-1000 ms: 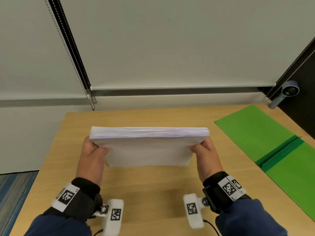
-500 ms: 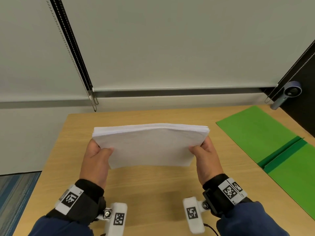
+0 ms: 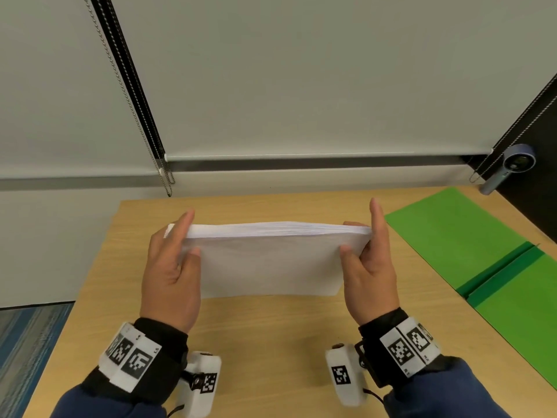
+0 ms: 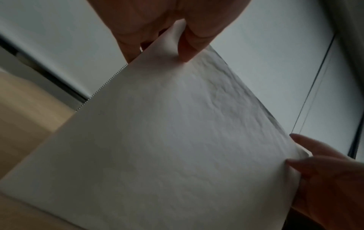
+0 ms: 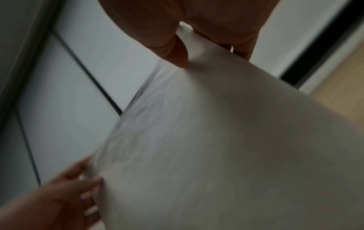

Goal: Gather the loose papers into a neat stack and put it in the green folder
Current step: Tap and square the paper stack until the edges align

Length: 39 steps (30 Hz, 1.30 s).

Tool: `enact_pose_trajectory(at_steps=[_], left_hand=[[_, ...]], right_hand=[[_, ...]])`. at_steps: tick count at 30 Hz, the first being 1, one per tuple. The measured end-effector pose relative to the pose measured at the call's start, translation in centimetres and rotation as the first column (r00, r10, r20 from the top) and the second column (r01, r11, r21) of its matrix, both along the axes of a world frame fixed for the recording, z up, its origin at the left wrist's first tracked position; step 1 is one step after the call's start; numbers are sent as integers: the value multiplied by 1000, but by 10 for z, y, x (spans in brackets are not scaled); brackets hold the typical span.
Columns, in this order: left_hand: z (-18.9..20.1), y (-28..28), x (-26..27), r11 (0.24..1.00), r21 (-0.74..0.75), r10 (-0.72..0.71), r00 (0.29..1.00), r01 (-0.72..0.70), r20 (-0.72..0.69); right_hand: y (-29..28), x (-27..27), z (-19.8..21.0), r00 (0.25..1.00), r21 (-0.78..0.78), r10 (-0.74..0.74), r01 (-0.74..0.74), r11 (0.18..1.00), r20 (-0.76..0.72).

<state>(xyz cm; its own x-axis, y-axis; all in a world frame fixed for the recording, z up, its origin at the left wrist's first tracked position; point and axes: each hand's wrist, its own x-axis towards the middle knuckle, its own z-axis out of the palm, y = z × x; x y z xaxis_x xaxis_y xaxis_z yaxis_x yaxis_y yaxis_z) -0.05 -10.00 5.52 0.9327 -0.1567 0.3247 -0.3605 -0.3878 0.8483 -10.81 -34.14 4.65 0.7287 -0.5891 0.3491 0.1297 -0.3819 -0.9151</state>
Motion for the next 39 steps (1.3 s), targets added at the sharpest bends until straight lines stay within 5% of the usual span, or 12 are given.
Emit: enact_pose_trajectory(at_steps=[4,19,32,39], left_hand=[[-4,3,3,1000,-10,30,995,-29,92],[-2,5,-1,999,-34,-1,980,8,198],[6,7,-4,997,-55,-50,999,51,16],[9,5,-2,996,-84,-23,1000,22,-17]], right_hand=[[-6,-2,-9,999,-181,-6,12,983,34],[-11,-2,-11,998,-163,32,-24,986,45],[-10,-4,-7,1000,-118,29,-30,993,-7],[-15,-3,-1,999,95,16,-20,995,37]])
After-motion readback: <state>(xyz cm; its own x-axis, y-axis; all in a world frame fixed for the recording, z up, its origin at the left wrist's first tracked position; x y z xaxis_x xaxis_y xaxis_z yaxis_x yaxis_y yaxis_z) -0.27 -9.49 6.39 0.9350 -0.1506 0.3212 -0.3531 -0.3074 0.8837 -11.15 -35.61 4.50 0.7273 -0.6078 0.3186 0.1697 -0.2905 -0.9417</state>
